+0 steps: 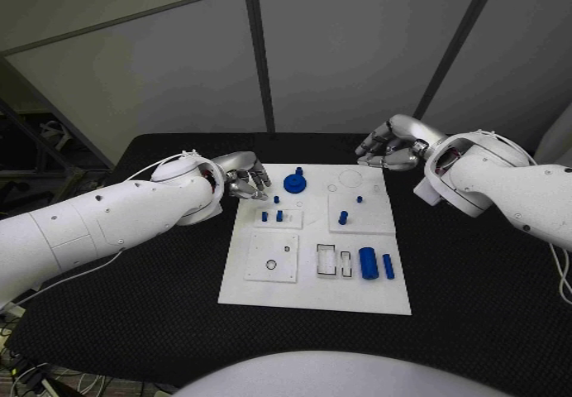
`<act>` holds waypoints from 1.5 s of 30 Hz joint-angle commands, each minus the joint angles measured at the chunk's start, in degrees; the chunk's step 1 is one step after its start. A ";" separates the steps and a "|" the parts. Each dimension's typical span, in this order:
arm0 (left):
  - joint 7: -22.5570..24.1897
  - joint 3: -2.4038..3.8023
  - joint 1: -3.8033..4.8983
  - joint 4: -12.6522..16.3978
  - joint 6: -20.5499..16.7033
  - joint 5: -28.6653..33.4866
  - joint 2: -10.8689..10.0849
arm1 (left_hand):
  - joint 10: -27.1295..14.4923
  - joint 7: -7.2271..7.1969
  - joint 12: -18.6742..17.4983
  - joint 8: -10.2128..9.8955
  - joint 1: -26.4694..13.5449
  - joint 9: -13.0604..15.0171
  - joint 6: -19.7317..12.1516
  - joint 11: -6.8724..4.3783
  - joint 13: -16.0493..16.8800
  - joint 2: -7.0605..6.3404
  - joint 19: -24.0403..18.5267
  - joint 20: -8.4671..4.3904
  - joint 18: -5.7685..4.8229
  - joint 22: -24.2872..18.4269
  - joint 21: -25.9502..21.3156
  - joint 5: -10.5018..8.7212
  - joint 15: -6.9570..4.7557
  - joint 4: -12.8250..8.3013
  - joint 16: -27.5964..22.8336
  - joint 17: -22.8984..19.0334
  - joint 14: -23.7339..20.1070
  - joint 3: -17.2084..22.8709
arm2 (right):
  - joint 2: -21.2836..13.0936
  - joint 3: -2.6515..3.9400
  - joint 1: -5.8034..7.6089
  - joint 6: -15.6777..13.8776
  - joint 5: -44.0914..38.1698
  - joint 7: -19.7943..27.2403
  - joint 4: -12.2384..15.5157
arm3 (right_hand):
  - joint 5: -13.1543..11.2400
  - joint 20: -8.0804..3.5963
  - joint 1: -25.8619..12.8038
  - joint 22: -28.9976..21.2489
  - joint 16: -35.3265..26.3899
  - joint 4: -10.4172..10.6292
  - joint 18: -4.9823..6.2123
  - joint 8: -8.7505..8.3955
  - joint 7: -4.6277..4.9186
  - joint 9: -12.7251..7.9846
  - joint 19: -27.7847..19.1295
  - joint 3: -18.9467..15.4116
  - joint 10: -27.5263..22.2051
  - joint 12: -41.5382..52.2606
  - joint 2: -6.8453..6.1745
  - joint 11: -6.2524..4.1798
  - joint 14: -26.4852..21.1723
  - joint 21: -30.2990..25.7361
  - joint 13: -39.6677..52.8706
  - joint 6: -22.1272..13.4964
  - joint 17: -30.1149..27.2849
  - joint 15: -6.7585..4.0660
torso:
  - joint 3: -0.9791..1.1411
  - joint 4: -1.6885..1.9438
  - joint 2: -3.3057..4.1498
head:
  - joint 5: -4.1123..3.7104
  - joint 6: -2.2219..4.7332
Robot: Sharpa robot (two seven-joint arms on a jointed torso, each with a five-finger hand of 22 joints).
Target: Assemble the parts on the task board
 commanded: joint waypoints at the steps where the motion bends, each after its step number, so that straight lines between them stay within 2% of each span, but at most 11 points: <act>1: 2.78 0.27 0.32 0.47 -4.24 11.68 -1.11 | -0.89 0.36 0.16 0.20 -0.99 -0.21 0.58 0.09 -0.08 0.04 -2.01 0.20 -3.05 -2.41 -4.31 -0.08 0.11 0.64 -10.11 -17.12 -7.42 -2.04 | -0.43 -0.44 -0.16 4.27 -12.30 -3.05 0.41 | -0.64 0.69 0.53 0.09 -0.33 0.04 0.92 -0.49 -0.37 -0.02 0.02 0.72 0.51 -3.38 -0.69 0.29 1.97 -0.27 -3.57 0.73 -0.11 0.40 | 0.04 -0.04 0.02 | -0.94 0.46; 2: 3.46 0.34 0.40 0.61 -4.85 14.38 -1.57 | -0.95 0.43 0.41 0.18 -0.94 -0.25 0.69 0.05 -0.04 0.19 -2.30 0.19 -2.91 -2.92 -5.18 -0.14 0.12 0.81 -11.77 -19.33 -8.24 -2.70 | -0.66 -0.64 -0.31 4.21 -13.98 -3.27 0.57 | -1.07 0.69 0.58 0.04 -0.41 0.06 0.97 -0.78 -0.35 -0.06 0.04 1.09 1.18 -4.76 -1.08 0.21 2.01 -0.35 -5.36 0.98 -0.16 0.55 | 0.03 -0.04 0.01 | -1.12 0.56; 3: 4.34 0.39 0.49 0.73 -5.52 17.49 -2.00 | -1.10 0.48 0.87 0.13 -0.85 -0.33 0.84 0.06 0.03 0.40 -2.93 0.23 -2.70 -3.91 -6.90 0.02 0.03 1.13 -13.22 -21.09 -8.67 -3.80 | -0.91 -0.90 -0.48 3.90 -15.56 -3.40 0.81 | -1.11 0.79 0.69 0.03 -0.45 -0.01 0.92 -0.89 -0.48 -0.07 0.06 1.29 1.44 -5.35 -1.26 0.35 2.03 -0.37 -6.16 1.15 -0.19 0.45 | 0.00 0.02 0.04 | -1.62 1.02; 4: 5.63 0.44 0.58 0.85 -6.42 21.78 -2.49 | -1.36 0.74 1.29 0.23 -1.38 -0.33 1.24 0.07 0.09 0.96 -5.19 0.29 -1.97 -6.41 -11.42 0.60 0.22 1.89 -14.40 -21.99 -9.52 -4.56 | -1.23 -1.20 -0.72 3.33 -17.28 -3.51 1.16 | -1.18 0.78 0.92 0.22 -0.53 -0.21 0.89 -1.19 -0.46 -0.10 0.21 1.69 2.13 -6.31 -1.66 0.41 2.06 -0.25 -7.62 1.37 -0.24 0.52 | 0.01 0.01 0.07 | -1.87 1.57; 6: 8.25 0.49 0.67 1.06 -8.11 29.98 -3.19 | -1.65 0.92 1.93 0.30 -1.30 -0.35 1.65 0.10 0.18 1.40 -6.87 0.38 -1.49 -8.36 -14.90 1.46 0.26 2.31 -15.47 -22.96 -10.11 -5.23 | -1.72 -1.55 -1.22 2.04 -19.86 -3.79 1.85 | -1.18 0.81 1.53 0.66 -0.49 -0.70 0.78 -1.52 -0.65 -0.14 0.50 2.33 2.90 -7.12 -2.01 0.40 2.17 0.06 -8.99 1.61 -0.23 0.33 | 0.08 0.02 0.13 | -2.29 1.82; 10: 13.61 0.53 0.75 1.83 -11.15 43.97 -4.19 | -0.75 1.16 4.15 1.18 -1.04 -0.19 3.50 -0.14 0.72 1.99 -9.23 0.38 -0.95 -11.13 -19.79 1.97 0.26 2.71 -17.54 -24.76 -11.74 -5.94 | -2.18 -1.86 -2.36 0.21 -23.65 -4.70 2.82 | -2.85 0.77 1.83 0.91 -0.48 -1.03 0.74 -2.37 -0.64 -0.26 0.73 3.62 3.54 -8.62 -2.63 0.47 2.31 0.25 -11.31 1.69 -0.34 0.37 | 0.01 0.08 0.07 | -2.79 1.94; 14: 18.73 0.54 0.76 3.19 -12.22 53.65 -4.99 | -1.31 1.33 5.78 1.38 -0.10 -0.34 3.99 0.13 0.95 2.63 -11.43 0.71 -1.03 -13.10 -23.06 2.45 0.56 2.56 -20.81 -27.19 -14.79 -5.95 | -1.98 -1.97 -3.01 0.59 -25.78 -5.90 3.08 | -3.49 0.93 1.10 0.33 -0.77 -0.72 0.86 -3.14 -0.23 -0.38 0.54 4.12 3.05 -9.84 -3.45 0.88 2.29 -0.16 -12.91 1.37 -0.74 0.67 | 0.11 -0.09 0.05 | -2.80 2.07; 20: 22.53 0.53 0.67 5.26 -12.38 60.17 -5.78 | -1.68 1.41 7.38 1.45 0.48 -0.41 4.25 0.28 1.09 3.07 -13.23 1.16 -1.06 -15.01 -26.01 2.57 0.94 2.47 -23.25 -29.28 -17.06 -5.81 | -1.59 -2.04 -3.78 2.29 -27.51 -7.28 3.23 | -3.89 1.24 0.31 -0.10 -0.88 -0.52 0.95 -4.12 0.45 -0.50 0.43 4.40 2.32 -10.90 -4.38 1.44 2.28 -0.47 -14.43 0.67 -1.00 1.08 | 0.04 -0.05 0.05 | -2.82 1.89; 28: 26.77 0.53 0.48 6.85 -11.79 67.75 -6.23 | -1.99 1.41 7.95 1.36 1.02 -0.46 4.15 0.33 1.06 3.36 -13.60 1.26 -1.04 -15.61 -26.88 2.59 1.08 2.23 -23.78 -29.94 -17.71 -5.56 | -0.28 -2.09 -4.63 3.00 -28.15 -7.62 2.45 | -3.72 1.40 0.37 -0.20 -0.59 -0.77 0.99 -4.66 0.87 -0.49 0.42 4.92 1.95 -11.38 -4.53 1.74 2.33 -0.55 -15.35 0.38 -0.79 1.30 | 0.09 -0.07 0.03 | -2.74 1.81; 33: 27.71 0.53 0.41 7.43 -11.84 69.28 -6.35 | -2.01 1.40 8.10 1.38 1.23 -0.45 4.18 0.33 1.06 3.52 -13.63 1.26 -1.03 -15.71 -27.03 2.61 1.08 2.14 -23.83 -30.05 -17.80 -5.43 | 0.56 -2.11 -5.02 3.14 -28.26 -7.65 1.61 | -2.96 1.43 1.45 -0.06 -0.33 -1.65 0.98 -4.91 1.03 -0.39 0.52 6.52 2.26 -11.63 -4.08 1.84 2.34 -0.44 -16.34 0.73 -0.65 1.30 | 0.08 -0.06 0.06 | -2.74 1.83; 45: 27.99 0.53 0.34 8.13 -11.89 69.84 -6.34 | -2.04 1.43 8.34 1.36 1.60 -0.45 4.18 0.33 1.05 3.66 -13.64 1.26 -1.01 -15.85 -27.23 2.62 1.06 1.93 -23.88 -30.23 -17.90 -5.25 | 2.52 -2.11 -5.88 4.09 -28.31 -7.18 -0.38 | -3.46 1.34 1.67 0.49 0.22 -2.67 0.89 -5.12 0.84 -0.22 0.78 9.63 3.45 -11.88 -3.82 1.68 2.37 -0.01 -18.07 1.81 -0.35 1.17 | 0.03 0.02 0.14 | -2.67 1.68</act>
